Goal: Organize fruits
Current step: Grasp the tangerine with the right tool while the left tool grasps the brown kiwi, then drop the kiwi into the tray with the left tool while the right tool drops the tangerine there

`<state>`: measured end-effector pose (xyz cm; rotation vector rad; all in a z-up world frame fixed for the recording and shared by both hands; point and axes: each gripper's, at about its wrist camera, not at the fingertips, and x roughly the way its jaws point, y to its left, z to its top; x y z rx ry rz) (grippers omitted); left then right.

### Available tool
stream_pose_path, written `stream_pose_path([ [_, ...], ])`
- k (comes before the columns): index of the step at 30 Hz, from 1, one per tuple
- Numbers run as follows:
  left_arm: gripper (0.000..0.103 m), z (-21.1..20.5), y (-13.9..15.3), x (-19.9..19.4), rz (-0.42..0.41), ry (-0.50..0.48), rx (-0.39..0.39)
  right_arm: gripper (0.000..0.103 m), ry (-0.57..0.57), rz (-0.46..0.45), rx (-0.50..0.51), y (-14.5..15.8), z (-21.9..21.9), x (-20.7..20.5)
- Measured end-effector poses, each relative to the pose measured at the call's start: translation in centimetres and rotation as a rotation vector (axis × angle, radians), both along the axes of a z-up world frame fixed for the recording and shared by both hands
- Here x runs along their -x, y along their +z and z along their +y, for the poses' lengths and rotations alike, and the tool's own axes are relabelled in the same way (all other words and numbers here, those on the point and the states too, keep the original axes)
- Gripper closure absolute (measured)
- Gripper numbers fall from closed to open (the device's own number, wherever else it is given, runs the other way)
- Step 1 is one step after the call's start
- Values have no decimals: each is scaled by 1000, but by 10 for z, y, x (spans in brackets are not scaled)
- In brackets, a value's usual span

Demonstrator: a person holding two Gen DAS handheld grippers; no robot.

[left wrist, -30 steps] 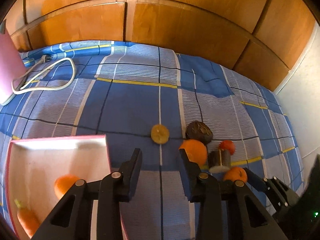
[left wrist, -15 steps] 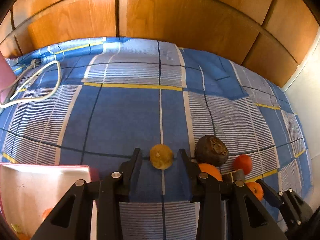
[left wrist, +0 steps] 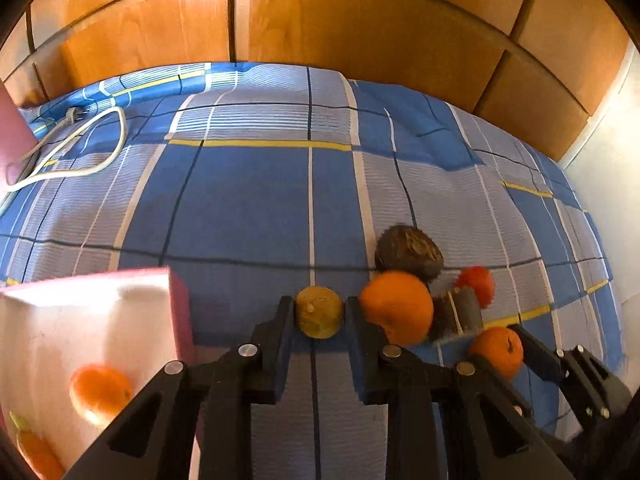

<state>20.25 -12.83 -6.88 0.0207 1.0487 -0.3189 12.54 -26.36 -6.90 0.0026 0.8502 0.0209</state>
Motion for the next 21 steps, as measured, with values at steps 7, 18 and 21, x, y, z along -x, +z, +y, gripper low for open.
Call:
stream_pose_path([
  [7,78,3,15,31,-25,-7,9,64,1,13,-19,1,-2,11],
  [18,78,34,46,88,-75,33,57,65,34,27,-42,5,7,38],
  [21,78,42,50,100,-89,43,63,64,49,28,-48,7,12,46],
])
